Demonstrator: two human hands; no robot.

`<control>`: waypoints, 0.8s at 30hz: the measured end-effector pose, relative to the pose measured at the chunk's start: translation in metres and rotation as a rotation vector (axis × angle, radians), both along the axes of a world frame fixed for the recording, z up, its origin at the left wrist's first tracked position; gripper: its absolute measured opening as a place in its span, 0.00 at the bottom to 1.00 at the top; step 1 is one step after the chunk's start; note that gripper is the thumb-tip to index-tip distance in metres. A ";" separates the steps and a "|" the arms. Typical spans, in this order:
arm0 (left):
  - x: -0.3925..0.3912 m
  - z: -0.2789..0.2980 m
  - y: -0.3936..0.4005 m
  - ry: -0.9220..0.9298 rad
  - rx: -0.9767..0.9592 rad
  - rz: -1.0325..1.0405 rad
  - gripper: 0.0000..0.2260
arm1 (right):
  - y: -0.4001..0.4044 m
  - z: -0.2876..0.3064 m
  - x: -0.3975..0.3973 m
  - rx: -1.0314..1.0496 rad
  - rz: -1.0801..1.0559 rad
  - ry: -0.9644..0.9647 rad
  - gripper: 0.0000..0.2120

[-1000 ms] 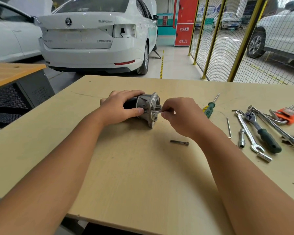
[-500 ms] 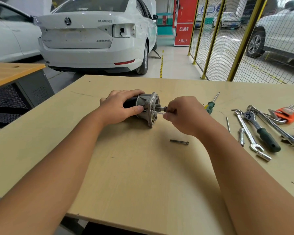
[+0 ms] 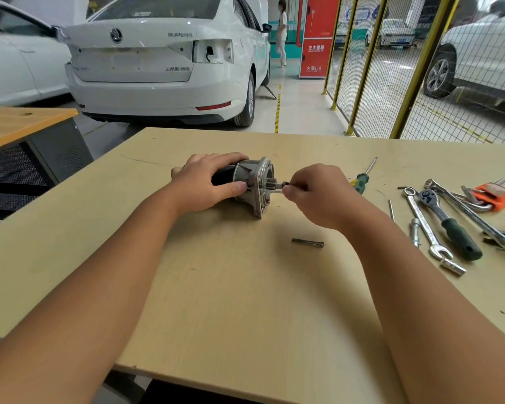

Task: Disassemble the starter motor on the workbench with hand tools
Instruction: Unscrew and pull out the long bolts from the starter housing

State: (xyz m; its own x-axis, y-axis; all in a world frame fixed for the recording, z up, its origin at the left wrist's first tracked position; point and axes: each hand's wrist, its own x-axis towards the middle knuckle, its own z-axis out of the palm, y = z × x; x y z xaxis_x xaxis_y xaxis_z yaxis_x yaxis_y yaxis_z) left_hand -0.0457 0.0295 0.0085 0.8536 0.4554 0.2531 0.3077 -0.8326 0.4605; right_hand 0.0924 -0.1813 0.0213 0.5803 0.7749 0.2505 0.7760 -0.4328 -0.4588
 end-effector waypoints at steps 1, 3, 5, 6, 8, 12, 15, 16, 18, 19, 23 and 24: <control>0.000 0.000 0.000 -0.001 -0.001 0.002 0.25 | 0.000 0.001 0.000 -0.019 -0.005 -0.012 0.13; 0.000 0.000 0.001 0.001 -0.002 0.001 0.25 | 0.000 0.001 -0.002 -0.049 -0.018 -0.044 0.11; 0.000 -0.001 0.001 0.006 -0.002 -0.001 0.26 | 0.000 0.000 -0.004 -0.084 -0.049 -0.097 0.09; 0.000 0.000 0.001 0.007 -0.003 -0.001 0.27 | 0.000 0.000 -0.005 -0.087 -0.060 -0.115 0.08; 0.000 0.000 0.000 0.004 -0.004 -0.002 0.27 | -0.001 0.000 -0.005 -0.060 -0.056 -0.114 0.08; -0.001 0.001 0.000 0.003 -0.001 -0.016 0.27 | 0.000 -0.001 -0.005 0.038 0.006 -0.011 0.07; 0.000 0.001 0.000 -0.003 0.006 -0.008 0.26 | 0.001 -0.002 -0.005 0.047 0.013 0.030 0.10; 0.000 0.001 -0.001 -0.006 0.004 -0.004 0.26 | 0.000 -0.001 -0.005 0.027 0.014 0.033 0.14; 0.000 0.001 -0.001 -0.009 -0.002 -0.008 0.25 | 0.000 0.000 -0.003 -0.018 0.020 0.036 0.16; 0.000 0.001 0.000 -0.007 -0.005 -0.012 0.25 | 0.000 0.001 -0.002 -0.038 0.023 0.026 0.16; -0.001 0.001 -0.001 -0.006 -0.013 -0.019 0.25 | 0.001 0.001 -0.005 -0.093 0.010 -0.073 0.10; -0.001 0.001 -0.001 -0.009 -0.017 -0.021 0.25 | 0.001 0.001 -0.005 -0.101 -0.005 -0.095 0.09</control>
State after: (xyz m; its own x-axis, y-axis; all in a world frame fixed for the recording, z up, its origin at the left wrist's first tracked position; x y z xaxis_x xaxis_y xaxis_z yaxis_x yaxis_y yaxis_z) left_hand -0.0469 0.0286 0.0099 0.8608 0.4416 0.2529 0.2860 -0.8309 0.4774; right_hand 0.0871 -0.1801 0.0221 0.5615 0.7962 0.2254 0.8116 -0.4768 -0.3377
